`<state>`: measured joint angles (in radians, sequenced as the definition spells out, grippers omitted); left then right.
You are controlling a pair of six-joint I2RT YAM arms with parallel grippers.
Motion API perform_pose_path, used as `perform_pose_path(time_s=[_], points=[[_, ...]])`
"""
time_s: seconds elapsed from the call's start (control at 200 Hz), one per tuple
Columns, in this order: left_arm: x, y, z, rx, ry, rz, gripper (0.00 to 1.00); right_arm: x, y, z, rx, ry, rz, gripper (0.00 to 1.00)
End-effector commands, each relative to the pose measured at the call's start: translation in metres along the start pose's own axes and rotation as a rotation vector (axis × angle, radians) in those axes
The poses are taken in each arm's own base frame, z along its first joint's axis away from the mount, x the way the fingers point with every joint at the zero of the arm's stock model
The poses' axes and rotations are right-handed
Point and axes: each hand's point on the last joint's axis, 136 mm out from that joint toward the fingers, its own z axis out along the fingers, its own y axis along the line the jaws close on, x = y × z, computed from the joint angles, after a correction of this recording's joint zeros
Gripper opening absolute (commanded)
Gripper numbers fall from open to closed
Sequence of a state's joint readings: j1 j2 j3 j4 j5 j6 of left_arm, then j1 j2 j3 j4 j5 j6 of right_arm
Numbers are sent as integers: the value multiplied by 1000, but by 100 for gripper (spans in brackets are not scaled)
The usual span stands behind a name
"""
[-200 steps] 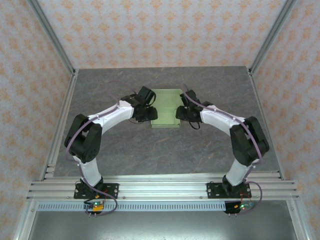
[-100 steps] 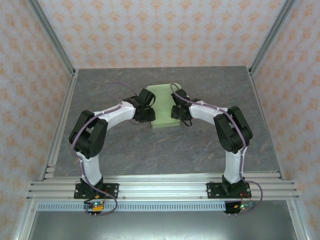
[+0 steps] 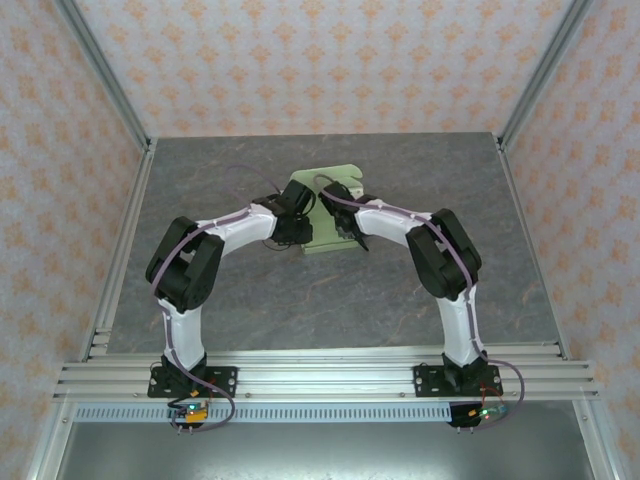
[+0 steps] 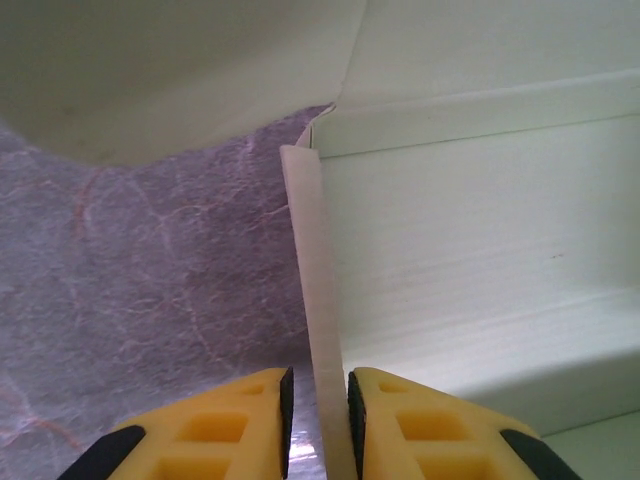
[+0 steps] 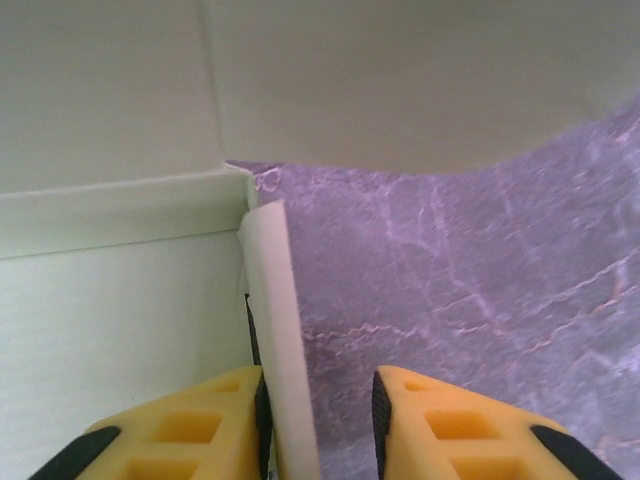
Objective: Fold the paper box
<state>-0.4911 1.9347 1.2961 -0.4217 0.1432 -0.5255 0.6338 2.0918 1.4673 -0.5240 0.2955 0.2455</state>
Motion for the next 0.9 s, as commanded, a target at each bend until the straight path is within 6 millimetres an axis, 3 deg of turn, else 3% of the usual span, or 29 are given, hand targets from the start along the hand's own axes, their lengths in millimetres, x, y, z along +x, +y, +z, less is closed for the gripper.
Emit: perform_pose_path(time_s=[0.0, 0.14, 0.355, 0.45, 0.611, 0.896], points=[[10, 20, 6, -87, 42, -7, 23, 2, -47, 6, 285, -19, -116, 29], [10, 19, 8, -81, 45, -7, 23, 12, -46, 14, 298, -7, -130, 17], [7, 18, 4, -78, 34, -8, 24, 20, -34, 13, 198, 14, -110, 14], [6, 19, 3, -83, 29, -7, 24, 13, -38, 2, 196, -7, -102, 15], [4, 17, 2, -82, 26, -6, 25, -3, -47, -24, 180, -59, -80, 30], [-5, 9, -9, -47, 0, -10, 29, -24, -45, -76, -70, -135, 99, 41]])
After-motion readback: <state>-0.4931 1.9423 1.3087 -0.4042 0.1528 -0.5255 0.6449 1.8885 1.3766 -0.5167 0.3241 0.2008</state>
